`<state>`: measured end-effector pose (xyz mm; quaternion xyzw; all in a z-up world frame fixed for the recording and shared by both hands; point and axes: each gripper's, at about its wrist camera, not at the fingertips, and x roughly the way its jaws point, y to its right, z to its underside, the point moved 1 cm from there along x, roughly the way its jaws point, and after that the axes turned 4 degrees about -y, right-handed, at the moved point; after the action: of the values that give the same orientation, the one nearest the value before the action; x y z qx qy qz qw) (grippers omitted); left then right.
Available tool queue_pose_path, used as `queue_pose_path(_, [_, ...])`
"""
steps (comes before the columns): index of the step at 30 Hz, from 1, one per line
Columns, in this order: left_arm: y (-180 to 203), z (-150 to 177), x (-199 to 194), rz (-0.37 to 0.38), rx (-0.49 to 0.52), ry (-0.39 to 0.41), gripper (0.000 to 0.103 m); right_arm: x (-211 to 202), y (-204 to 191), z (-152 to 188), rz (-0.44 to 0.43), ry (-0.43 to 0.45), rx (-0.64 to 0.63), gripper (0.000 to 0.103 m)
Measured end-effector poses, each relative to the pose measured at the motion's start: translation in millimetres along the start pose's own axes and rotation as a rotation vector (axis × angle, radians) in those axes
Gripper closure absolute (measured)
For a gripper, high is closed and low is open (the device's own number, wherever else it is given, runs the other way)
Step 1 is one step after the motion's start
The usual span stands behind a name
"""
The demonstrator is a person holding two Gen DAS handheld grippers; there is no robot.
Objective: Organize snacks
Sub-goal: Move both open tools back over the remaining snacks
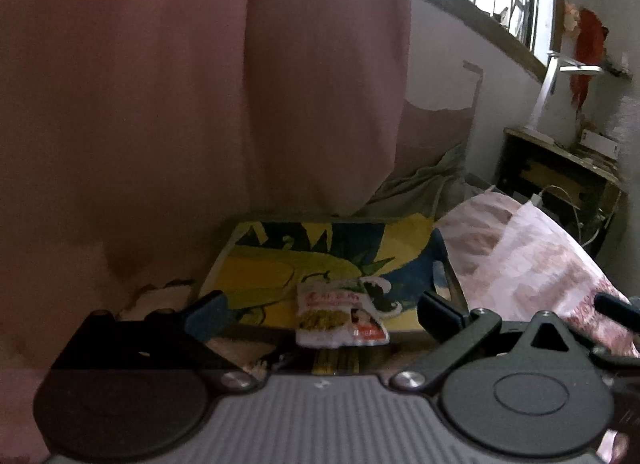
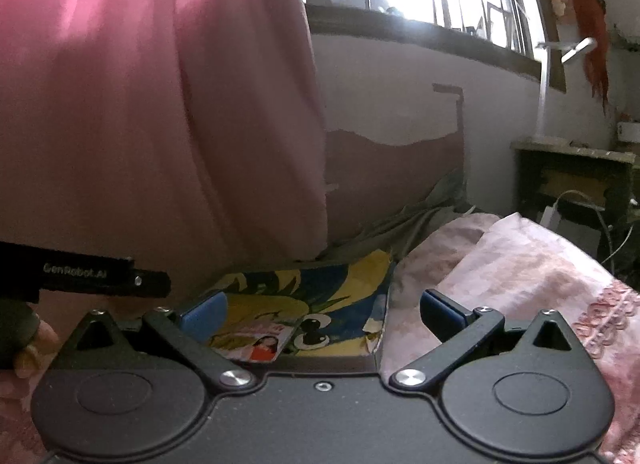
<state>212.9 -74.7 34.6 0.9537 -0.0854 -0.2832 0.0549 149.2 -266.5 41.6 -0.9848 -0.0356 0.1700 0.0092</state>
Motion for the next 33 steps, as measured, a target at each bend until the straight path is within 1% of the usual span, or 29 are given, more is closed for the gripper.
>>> queue_pose_path(5, [-6.5,28.2,-35.6,-0.001,0.022,-0.004,0.000,-39.1,-6.5,11.1,0.005,0.012,-0.016,0.001])
queue_pose_path(11, [-16.2,59.1,-67.7,-0.004,0.043,-0.033,0.000,-63.6,-23.3,30.2,0.013,-0.041,-0.051,0.001])
queue_pose_path(16, [-24.1,84.6,-86.4,-0.022,0.071,-0.053,0.000,-81.6,-39.9,47.8,0.016,-0.096,-0.074,0.001])
queue_pose_path(23, [-27.6,113.2,-99.4,-0.037,0.102,-0.130,0.000,-96.4,-58.7,77.7,0.034,-0.202,-0.142,0.001])
queue_pose_path(26, [-23.8,124.3,-103.1,-0.039,0.127,-0.153,0.000,-99.8,-67.1,86.0,0.035,-0.227,-0.181,0.001])
queue_pose_path(30, [-19.7,131.6,-107.8,-0.068,0.160,-0.157,0.000,-101.3,-74.3,92.9,0.044,-0.255,-0.226,0.001])
queue_pose_path(33, [-23.2,132.1,-109.7,-0.083,0.141,-0.161,0.000,-99.4,-77.2,97.4,0.054,-0.279,-0.254,0.001])
